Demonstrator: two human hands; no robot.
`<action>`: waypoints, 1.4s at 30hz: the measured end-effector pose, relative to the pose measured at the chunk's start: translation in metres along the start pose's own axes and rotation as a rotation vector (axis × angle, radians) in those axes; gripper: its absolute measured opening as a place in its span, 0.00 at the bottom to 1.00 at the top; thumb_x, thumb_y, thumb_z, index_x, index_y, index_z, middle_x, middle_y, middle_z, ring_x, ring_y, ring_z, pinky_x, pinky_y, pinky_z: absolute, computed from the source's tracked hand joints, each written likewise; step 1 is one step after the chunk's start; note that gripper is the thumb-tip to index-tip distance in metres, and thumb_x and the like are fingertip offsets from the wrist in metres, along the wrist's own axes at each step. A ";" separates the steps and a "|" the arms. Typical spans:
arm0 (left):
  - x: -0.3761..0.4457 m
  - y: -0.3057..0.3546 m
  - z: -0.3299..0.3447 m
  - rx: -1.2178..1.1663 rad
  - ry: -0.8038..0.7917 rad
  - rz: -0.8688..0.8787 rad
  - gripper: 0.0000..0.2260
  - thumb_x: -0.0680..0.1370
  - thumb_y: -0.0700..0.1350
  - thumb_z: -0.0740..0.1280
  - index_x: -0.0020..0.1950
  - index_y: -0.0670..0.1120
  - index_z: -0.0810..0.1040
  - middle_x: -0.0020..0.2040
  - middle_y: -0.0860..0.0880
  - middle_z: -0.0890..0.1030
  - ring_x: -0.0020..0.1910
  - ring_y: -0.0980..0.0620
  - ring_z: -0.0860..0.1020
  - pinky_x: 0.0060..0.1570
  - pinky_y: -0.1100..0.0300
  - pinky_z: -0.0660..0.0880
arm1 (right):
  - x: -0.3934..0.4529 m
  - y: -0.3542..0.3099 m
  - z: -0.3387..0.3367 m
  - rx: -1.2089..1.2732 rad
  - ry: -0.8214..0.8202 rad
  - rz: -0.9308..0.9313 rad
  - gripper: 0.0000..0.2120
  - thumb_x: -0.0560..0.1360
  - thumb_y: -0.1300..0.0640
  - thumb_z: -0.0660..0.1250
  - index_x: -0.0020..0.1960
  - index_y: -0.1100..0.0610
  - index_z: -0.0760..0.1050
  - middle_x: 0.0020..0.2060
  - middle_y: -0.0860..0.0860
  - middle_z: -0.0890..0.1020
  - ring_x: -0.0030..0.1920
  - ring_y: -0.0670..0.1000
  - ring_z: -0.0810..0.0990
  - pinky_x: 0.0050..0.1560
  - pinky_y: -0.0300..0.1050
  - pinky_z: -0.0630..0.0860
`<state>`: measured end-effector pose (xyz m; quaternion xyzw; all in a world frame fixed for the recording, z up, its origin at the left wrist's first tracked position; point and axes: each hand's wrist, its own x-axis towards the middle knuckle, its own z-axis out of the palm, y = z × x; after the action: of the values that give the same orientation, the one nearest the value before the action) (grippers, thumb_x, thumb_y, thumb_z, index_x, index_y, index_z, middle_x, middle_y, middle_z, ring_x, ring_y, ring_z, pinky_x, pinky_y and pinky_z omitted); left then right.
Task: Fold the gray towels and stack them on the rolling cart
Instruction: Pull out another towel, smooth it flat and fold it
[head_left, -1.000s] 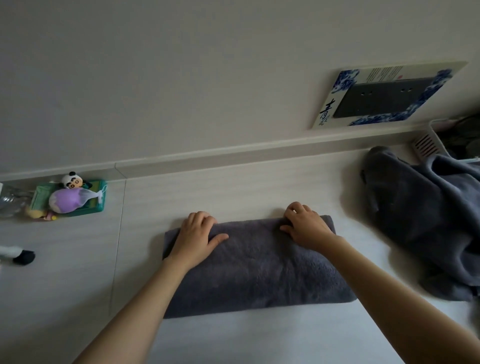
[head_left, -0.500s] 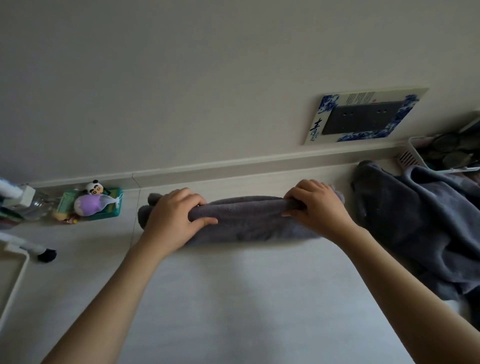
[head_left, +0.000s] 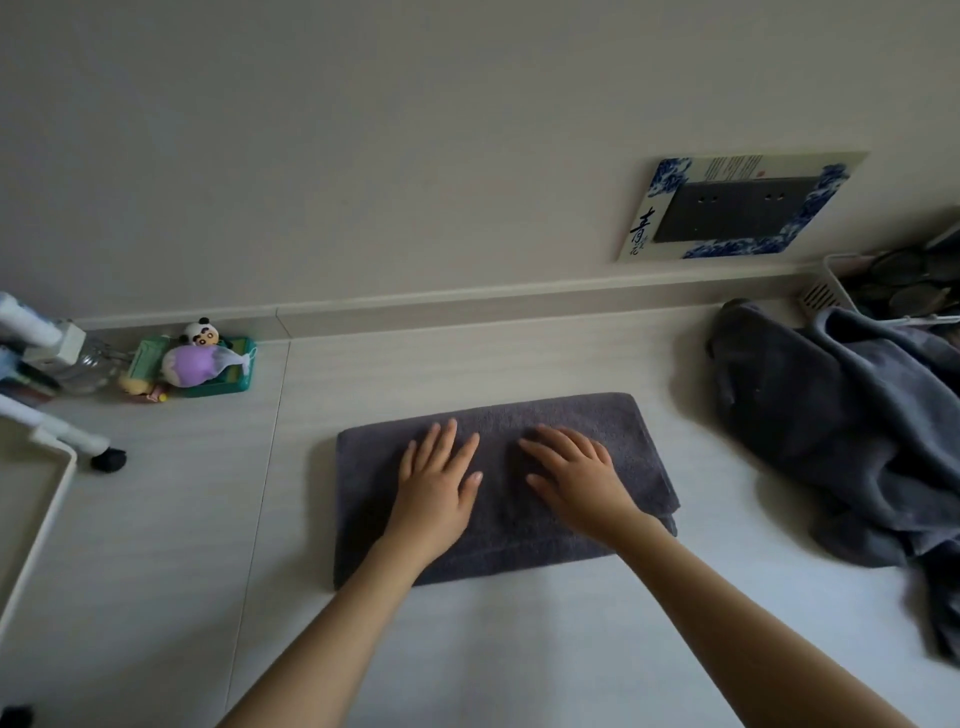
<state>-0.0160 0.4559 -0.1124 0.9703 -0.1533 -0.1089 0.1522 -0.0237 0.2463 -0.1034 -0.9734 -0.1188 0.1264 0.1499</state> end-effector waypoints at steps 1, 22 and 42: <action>0.008 0.004 0.005 0.044 -0.016 -0.032 0.32 0.74 0.62 0.36 0.77 0.54 0.47 0.78 0.49 0.43 0.76 0.48 0.40 0.71 0.49 0.35 | 0.008 -0.002 0.006 0.008 0.028 0.005 0.32 0.75 0.35 0.40 0.75 0.45 0.57 0.76 0.47 0.56 0.76 0.53 0.51 0.73 0.51 0.46; -0.040 -0.032 0.050 -0.322 0.134 0.287 0.11 0.70 0.59 0.68 0.49 0.56 0.75 0.70 0.54 0.68 0.73 0.60 0.59 0.73 0.56 0.47 | -0.060 0.077 0.037 0.049 0.226 -0.110 0.24 0.74 0.33 0.55 0.63 0.43 0.75 0.69 0.47 0.69 0.72 0.50 0.61 0.72 0.42 0.49; -0.064 -0.020 0.045 -0.326 0.151 0.107 0.16 0.72 0.60 0.60 0.36 0.50 0.76 0.63 0.56 0.73 0.68 0.58 0.66 0.69 0.60 0.52 | -0.100 0.056 0.060 0.064 0.397 -0.014 0.24 0.78 0.37 0.50 0.53 0.45 0.82 0.61 0.49 0.79 0.67 0.51 0.69 0.72 0.41 0.53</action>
<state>-0.0816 0.4832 -0.1503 0.9286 -0.1730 -0.0510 0.3243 -0.1234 0.1836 -0.1559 -0.9731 -0.0894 -0.0655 0.2020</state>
